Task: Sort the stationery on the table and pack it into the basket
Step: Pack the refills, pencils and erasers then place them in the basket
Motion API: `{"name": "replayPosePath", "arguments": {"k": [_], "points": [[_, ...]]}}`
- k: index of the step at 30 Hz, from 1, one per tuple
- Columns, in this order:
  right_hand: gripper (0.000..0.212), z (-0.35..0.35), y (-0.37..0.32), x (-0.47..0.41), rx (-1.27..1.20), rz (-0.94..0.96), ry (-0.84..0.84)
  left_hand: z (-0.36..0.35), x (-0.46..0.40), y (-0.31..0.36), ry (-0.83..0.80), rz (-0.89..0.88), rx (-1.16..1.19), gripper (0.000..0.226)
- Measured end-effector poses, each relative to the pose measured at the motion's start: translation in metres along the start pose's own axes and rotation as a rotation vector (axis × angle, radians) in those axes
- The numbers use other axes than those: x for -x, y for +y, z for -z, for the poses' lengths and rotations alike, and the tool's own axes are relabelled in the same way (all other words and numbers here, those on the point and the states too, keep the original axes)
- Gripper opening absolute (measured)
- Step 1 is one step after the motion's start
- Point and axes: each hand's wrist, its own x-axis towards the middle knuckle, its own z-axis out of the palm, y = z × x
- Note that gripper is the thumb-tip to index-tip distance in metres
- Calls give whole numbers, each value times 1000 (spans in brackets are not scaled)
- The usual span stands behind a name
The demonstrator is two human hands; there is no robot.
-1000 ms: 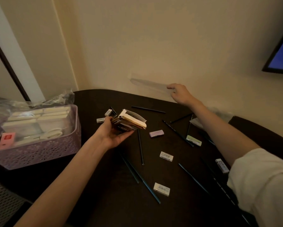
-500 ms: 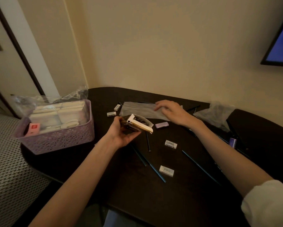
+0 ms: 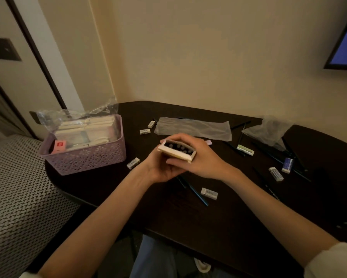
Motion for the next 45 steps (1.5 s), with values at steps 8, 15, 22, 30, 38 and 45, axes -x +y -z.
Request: {"name": "replayPosePath", "arguments": {"k": [8, 15, 22, 30, 38, 45], "points": [[32, 6, -10, -10, -234, -137, 115, 33, 29, 13, 265, -113, -1072, 61], [33, -13, -3, -11, -253, -295, -74, 45, 42, 33, 310, -952, -739, 31], [47, -27, 10, -3, -215, -325, 38, 58, 46, 13, 57, -1061, -748, 27], [48, -46, 11, 22, 35, -33, 500, 57, 42, 6, 92, -1172, -739, 22], [31, -43, 17, 24, 115, 27, 465, 51, 42, 0, 50, -1150, -735, 22], [26, -45, 1, 13, -25, -35, 579, 48, 44, 2, 98, -964, -630, 13]]}}
